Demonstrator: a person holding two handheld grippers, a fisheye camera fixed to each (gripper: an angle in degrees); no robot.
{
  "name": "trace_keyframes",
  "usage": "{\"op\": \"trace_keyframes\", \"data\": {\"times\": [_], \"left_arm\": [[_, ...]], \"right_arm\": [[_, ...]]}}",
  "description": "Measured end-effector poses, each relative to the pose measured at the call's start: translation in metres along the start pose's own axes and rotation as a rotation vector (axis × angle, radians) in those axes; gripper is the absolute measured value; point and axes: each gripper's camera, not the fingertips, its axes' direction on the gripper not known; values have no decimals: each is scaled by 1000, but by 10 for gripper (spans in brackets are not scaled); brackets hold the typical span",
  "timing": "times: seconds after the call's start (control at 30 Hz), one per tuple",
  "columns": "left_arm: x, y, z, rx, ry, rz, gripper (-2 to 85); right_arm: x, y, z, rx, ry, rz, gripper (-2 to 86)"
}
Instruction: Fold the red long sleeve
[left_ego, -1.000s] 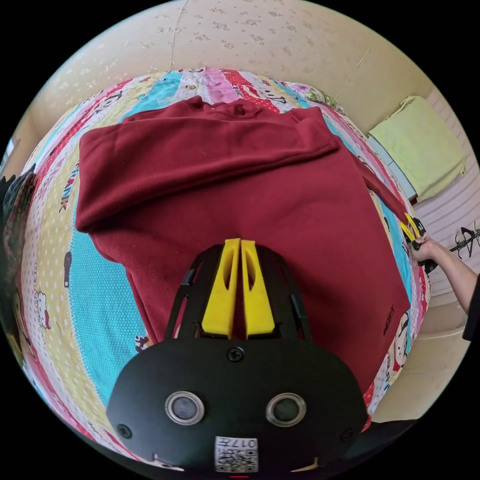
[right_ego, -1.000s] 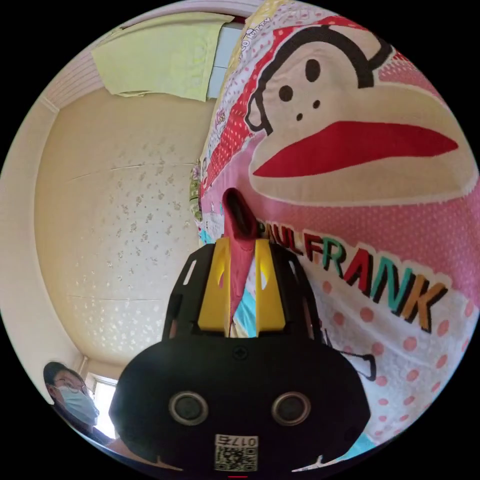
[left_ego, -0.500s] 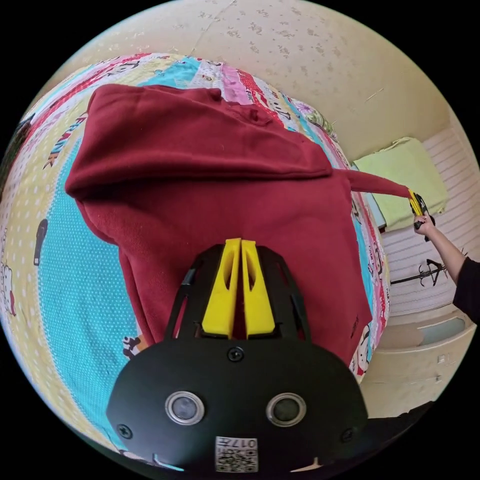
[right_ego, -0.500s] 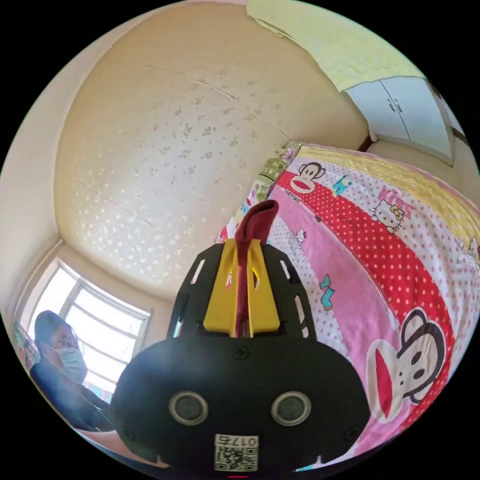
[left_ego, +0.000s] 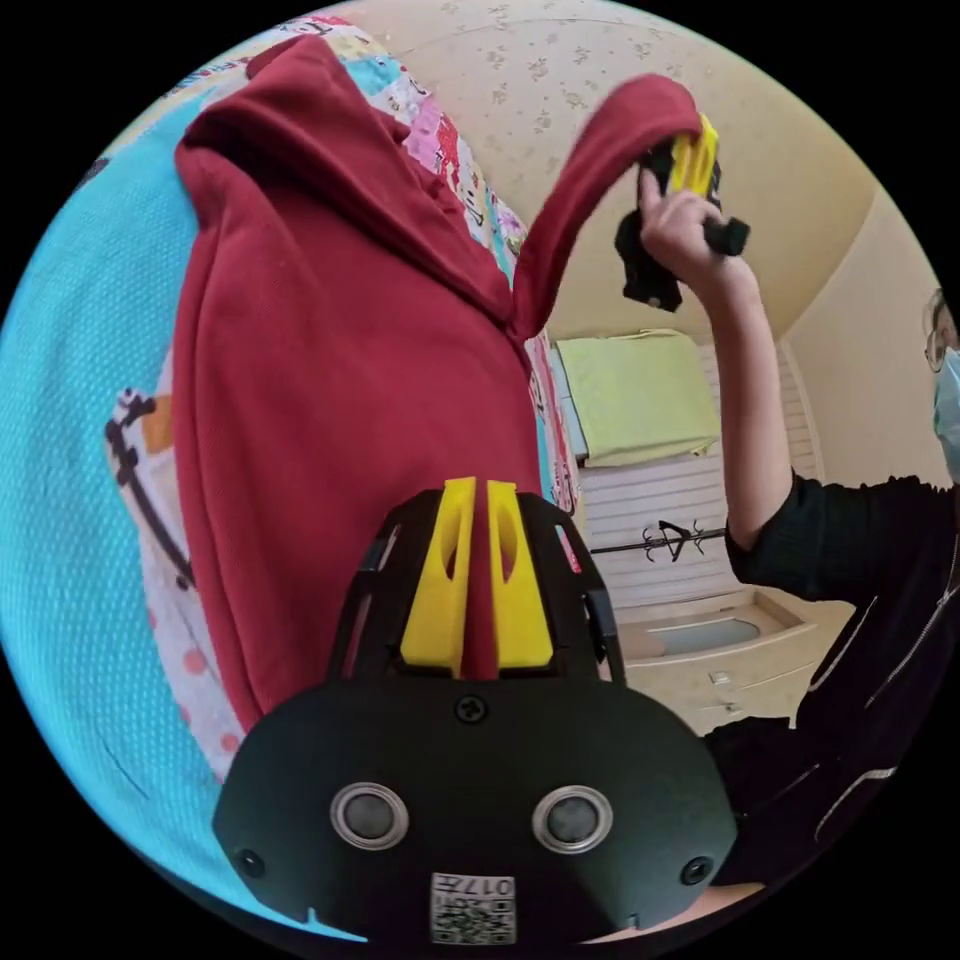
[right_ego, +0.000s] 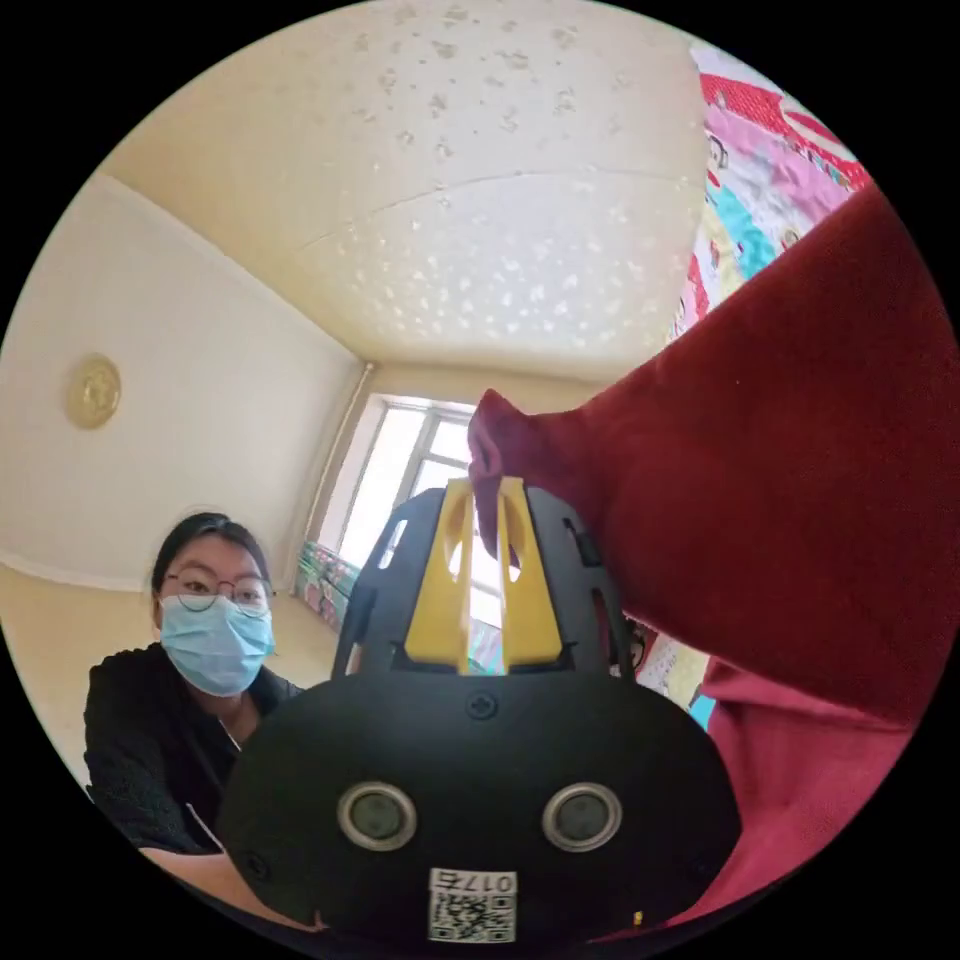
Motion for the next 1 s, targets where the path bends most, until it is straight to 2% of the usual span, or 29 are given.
{"op": "trace_keyframes", "data": {"times": [0.07,0.13,0.2,0.27,0.37,0.43,0.47,0.5,0.53,0.57,0.6,0.63,0.67,0.7,0.73,0.8,0.87,0.93,1.0], "left_arm": [[-7,19,-13,21,-29,-14,43],[-17,33,-29,31,-37,-35,49],[-28,44,-58,78,-38,-44,57],[-28,45,-83,136,-67,-14,64],[-24,29,-113,186,-135,50,66],[-22,16,-122,200,-164,101,67],[-21,7,-124,206,-184,132,67],[-23,-1,-121,200,-189,149,67],[-25,-4,-117,188,-186,152,67],[-30,-8,-106,147,-182,151,67],[-37,-8,-92,84,-202,126,66],[-40,-6,-86,52,-223,113,65],[-41,2,-79,14,-295,109,65],[-36,14,-81,26,-384,138,66],[-33,22,-83,41,-422,154,66],[-32,54,-91,69,-452,151,79],[-44,76,-91,35,-360,70,99],[-58,101,-87,12,-292,-25,108],[-62,130,-81,36,-280,-44,115]], "right_arm": [[60,25,27,-143,101,175,101],[93,61,27,-96,70,324,109],[83,69,19,-96,92,292,108],[55,63,8,-138,208,192,103],[-3,40,-6,-270,613,-46,93],[-31,25,-12,-371,1085,-234,81],[-33,23,-16,-388,1194,-269,76],[-27,18,-26,-439,1411,-301,65],[-10,12,-42,-533,1609,-242,52],[-2,10,-52,-604,1610,-211,49],[-2,4,-72,-580,1468,-154,43],[-9,-6,-91,-433,1385,-26,56],[-15,-8,-97,-363,1334,-4,62],[-32,-4,-101,-272,1221,-47,72],[-50,6,-101,-263,1139,-104,83],[-67,29,-103,-337,1128,-118,98],[-78,64,-114,-442,1192,-85,105],[-85,124,-144,-550,1267,6,105],[-88,171,-174,-549,1305,114,106]]}}
